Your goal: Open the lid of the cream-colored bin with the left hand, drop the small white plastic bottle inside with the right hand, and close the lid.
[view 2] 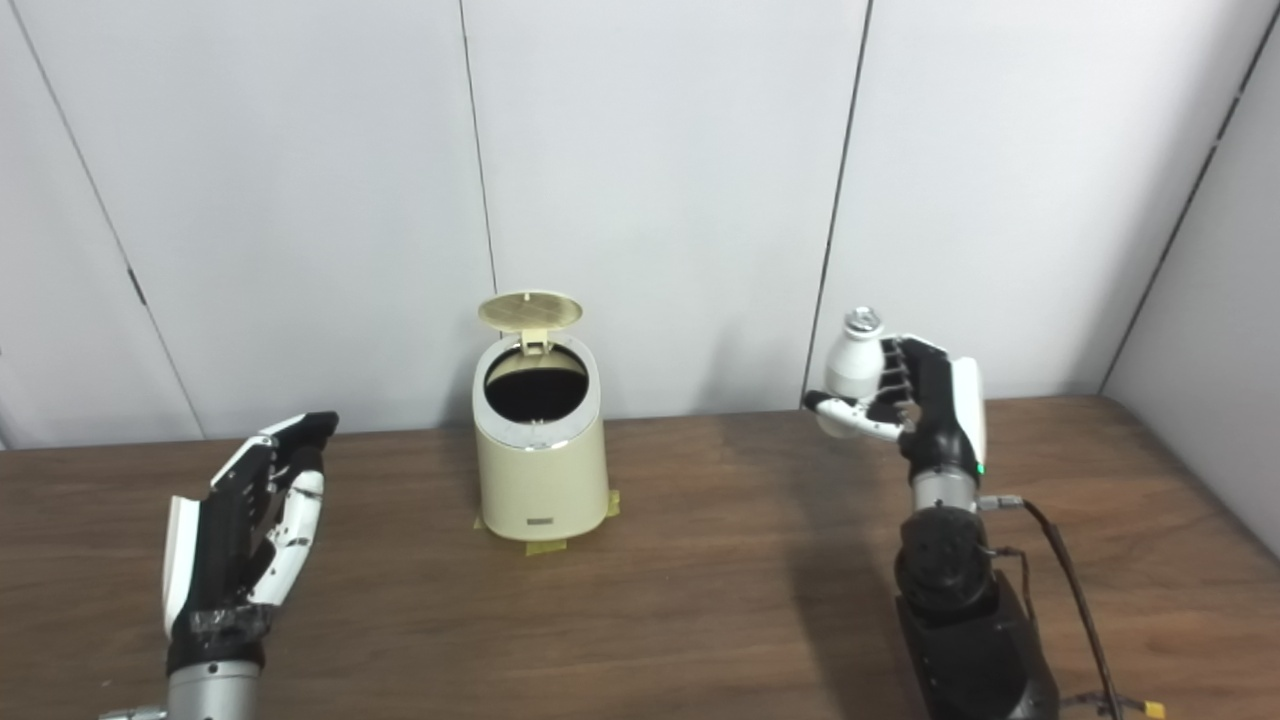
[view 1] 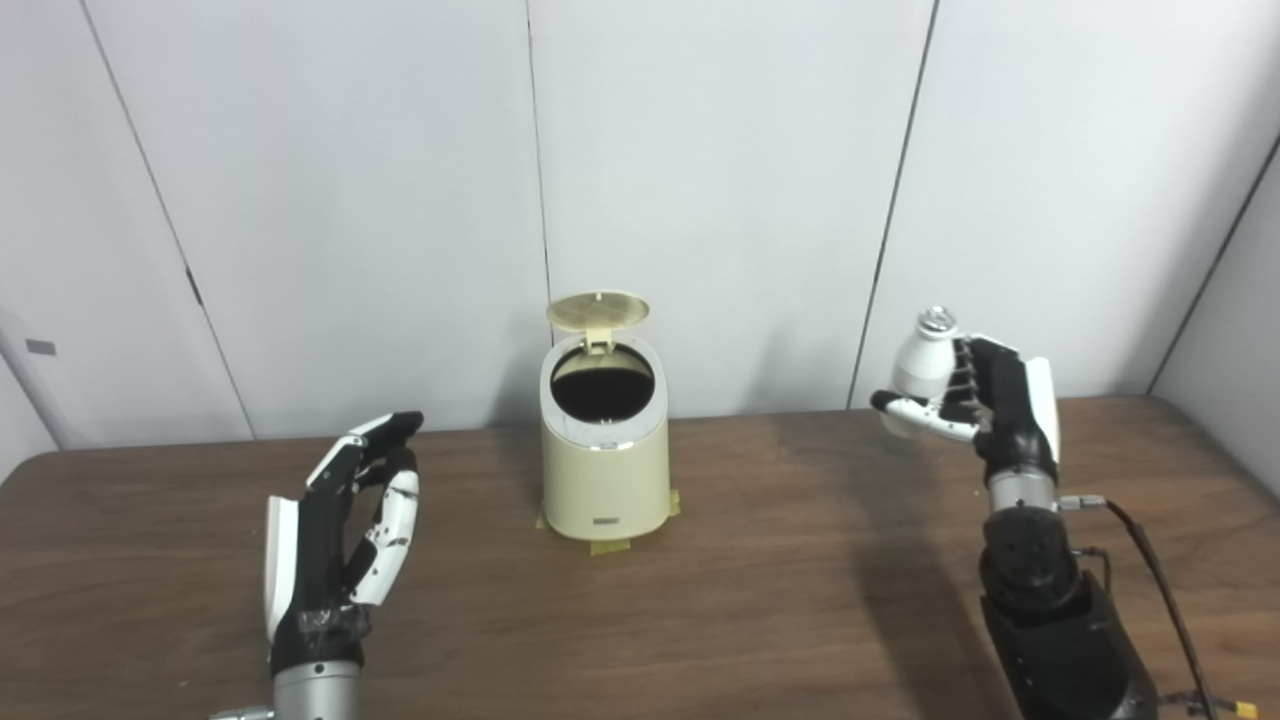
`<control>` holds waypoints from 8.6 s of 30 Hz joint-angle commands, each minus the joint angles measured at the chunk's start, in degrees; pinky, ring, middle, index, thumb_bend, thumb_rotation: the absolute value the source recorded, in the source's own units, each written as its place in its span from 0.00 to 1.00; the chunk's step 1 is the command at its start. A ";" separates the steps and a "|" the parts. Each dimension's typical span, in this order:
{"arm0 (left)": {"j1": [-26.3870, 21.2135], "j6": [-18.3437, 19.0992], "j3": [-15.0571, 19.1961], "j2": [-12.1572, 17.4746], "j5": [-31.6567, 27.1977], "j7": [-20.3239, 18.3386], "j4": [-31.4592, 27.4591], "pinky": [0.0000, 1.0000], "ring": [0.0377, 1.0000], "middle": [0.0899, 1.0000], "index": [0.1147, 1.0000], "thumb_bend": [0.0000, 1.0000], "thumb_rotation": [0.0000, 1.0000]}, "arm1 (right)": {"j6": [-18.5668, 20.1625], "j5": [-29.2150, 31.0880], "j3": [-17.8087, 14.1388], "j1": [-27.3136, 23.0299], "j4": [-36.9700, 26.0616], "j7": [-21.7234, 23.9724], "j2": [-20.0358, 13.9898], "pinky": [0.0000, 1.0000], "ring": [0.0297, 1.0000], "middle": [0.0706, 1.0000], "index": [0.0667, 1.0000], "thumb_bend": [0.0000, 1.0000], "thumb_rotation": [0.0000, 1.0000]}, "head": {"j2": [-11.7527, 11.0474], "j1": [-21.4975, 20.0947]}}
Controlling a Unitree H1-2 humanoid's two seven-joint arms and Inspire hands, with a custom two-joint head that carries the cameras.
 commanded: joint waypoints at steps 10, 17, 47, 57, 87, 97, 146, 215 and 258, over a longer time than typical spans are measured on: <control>-2.03 -2.55 -1.09 -0.17 3.38 1.70 -0.08 0.69 0.75 0.74 0.71 0.24 0.69 | -0.54 -1.42 2.15 -2.63 -8.64 4.65 1.48 0.36 0.40 0.43 0.45 0.53 0.00 | -0.09 0.75; -2.13 -1.68 -1.49 -0.34 5.64 2.31 0.37 0.68 0.75 0.74 0.71 0.25 0.72 | 2.95 -1.24 3.00 -2.95 -14.67 7.00 5.00 0.33 0.37 0.40 0.45 0.53 0.00 | -0.24 1.21; -3.19 -0.22 -1.26 -2.76 7.57 3.80 0.45 0.69 0.76 0.75 0.72 0.27 0.76 | -6.48 -4.73 12.16 -6.15 -12.16 10.14 13.28 0.32 0.40 0.45 0.46 0.52 0.00 | -1.52 4.44; -3.27 -0.88 -1.19 -2.80 7.89 5.11 0.61 0.68 0.75 0.74 0.71 0.27 0.77 | -11.32 -5.55 12.76 -8.78 -5.58 8.96 15.00 0.32 0.41 0.44 0.47 0.52 0.00 | -1.64 4.74; -3.09 -0.99 -1.18 -2.89 7.62 5.67 0.24 0.67 0.75 0.74 0.71 0.26 0.75 | -30.41 -8.62 16.38 -19.50 21.01 -6.05 15.34 0.31 0.38 0.46 0.46 0.52 0.00 | -1.42 5.41; -2.94 -1.19 -1.29 -3.02 7.29 5.51 -0.01 0.67 0.75 0.74 0.71 0.25 0.76 | -30.42 -9.10 23.52 -19.79 23.79 -12.34 12.67 0.34 0.40 0.46 0.45 0.52 0.00 | -1.54 5.79; -2.83 -0.81 -1.54 -3.64 7.11 5.12 -1.28 0.67 0.74 0.73 0.70 0.25 0.74 | -30.42 -10.56 35.47 -21.22 31.39 -28.34 9.47 0.42 0.46 0.45 0.43 0.52 0.00 | -1.54 5.96; -3.04 -1.45 -0.89 -2.52 6.29 4.86 -0.45 0.68 0.75 0.74 0.71 0.26 0.73 | -21.90 5.90 7.00 5.34 -20.59 -12.91 10.56 0.43 0.42 0.41 0.45 0.51 0.16 | -1.82 5.21; -28.51 16.01 -4.77 8.37 18.32 -12.80 -4.17 0.82 0.86 0.81 0.76 0.85 1.00 | -0.32 13.77 -0.11 17.38 -43.29 11.09 13.40 0.64 0.70 0.72 0.72 0.19 0.25 | -0.44 5.43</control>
